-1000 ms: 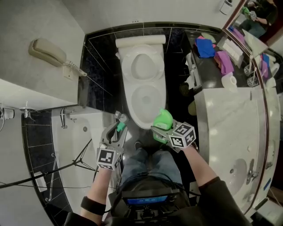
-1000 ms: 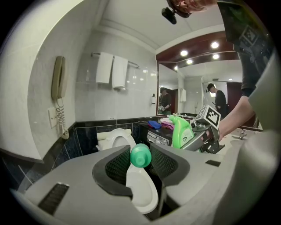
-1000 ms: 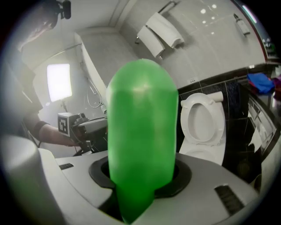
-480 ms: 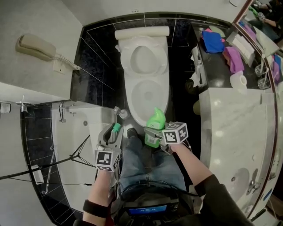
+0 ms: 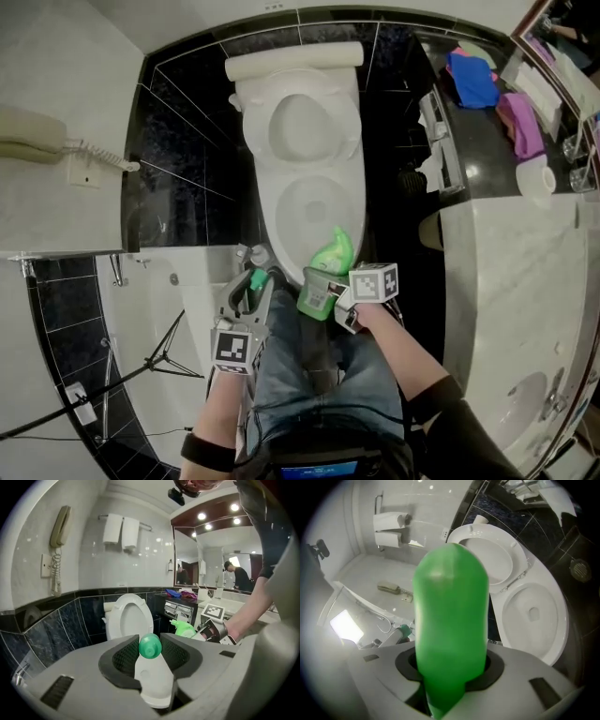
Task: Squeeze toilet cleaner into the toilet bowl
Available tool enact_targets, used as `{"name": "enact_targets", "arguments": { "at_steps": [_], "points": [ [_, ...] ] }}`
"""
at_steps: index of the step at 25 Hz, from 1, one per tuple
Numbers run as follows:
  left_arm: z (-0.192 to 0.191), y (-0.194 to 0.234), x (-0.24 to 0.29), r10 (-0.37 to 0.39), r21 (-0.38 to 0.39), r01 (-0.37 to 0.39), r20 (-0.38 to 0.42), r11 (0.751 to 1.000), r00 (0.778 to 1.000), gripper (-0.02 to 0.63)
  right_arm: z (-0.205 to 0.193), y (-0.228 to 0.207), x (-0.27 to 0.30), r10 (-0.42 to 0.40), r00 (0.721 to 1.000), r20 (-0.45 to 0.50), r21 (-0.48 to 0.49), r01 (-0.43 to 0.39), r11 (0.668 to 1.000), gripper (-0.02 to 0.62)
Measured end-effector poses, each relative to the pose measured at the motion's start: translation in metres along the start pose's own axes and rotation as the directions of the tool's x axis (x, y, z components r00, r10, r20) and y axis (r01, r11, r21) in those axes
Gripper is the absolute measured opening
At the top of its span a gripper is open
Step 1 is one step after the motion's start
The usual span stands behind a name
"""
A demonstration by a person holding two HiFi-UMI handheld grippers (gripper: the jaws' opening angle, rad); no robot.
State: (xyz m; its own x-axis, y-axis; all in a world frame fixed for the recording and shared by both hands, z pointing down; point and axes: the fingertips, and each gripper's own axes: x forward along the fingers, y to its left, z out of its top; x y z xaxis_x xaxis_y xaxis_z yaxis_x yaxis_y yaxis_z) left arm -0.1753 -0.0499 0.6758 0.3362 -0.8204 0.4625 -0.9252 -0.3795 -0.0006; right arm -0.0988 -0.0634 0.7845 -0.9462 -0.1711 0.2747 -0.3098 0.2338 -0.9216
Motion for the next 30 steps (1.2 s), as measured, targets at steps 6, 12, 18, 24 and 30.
{"name": "enact_targets", "arguments": {
  "at_steps": [6,12,18,24,30],
  "points": [
    [-0.038,0.025,0.049,-0.015,-0.028,0.014,-0.032,1.000,0.999,0.152,0.010,-0.056,0.044,-0.010,1.000,-0.004,0.100,0.010,0.995,0.192],
    [-0.091,0.064,0.088,-0.003,-0.005,0.003,-0.046,1.000,0.999,0.152,0.012,-0.118,0.089,-0.003,1.000,0.021,0.206,-0.001,0.979,0.190],
    [-0.114,0.087,0.130,-0.006,-0.044,0.003,-0.069,0.999,0.998,0.152,0.018,-0.169,0.124,0.006,0.999,0.051,0.284,-0.021,0.959,0.190],
    [-0.138,0.103,0.166,-0.027,-0.026,0.025,-0.078,0.999,0.997,0.152,0.024,-0.208,0.156,0.012,0.996,0.090,0.421,-0.049,0.906,0.190],
    [-0.156,0.115,0.189,-0.040,-0.025,0.038,-0.081,0.999,0.996,0.152,0.033,-0.239,0.179,-0.001,0.996,0.094,0.447,-0.042,0.893,0.190]
  ]
}}
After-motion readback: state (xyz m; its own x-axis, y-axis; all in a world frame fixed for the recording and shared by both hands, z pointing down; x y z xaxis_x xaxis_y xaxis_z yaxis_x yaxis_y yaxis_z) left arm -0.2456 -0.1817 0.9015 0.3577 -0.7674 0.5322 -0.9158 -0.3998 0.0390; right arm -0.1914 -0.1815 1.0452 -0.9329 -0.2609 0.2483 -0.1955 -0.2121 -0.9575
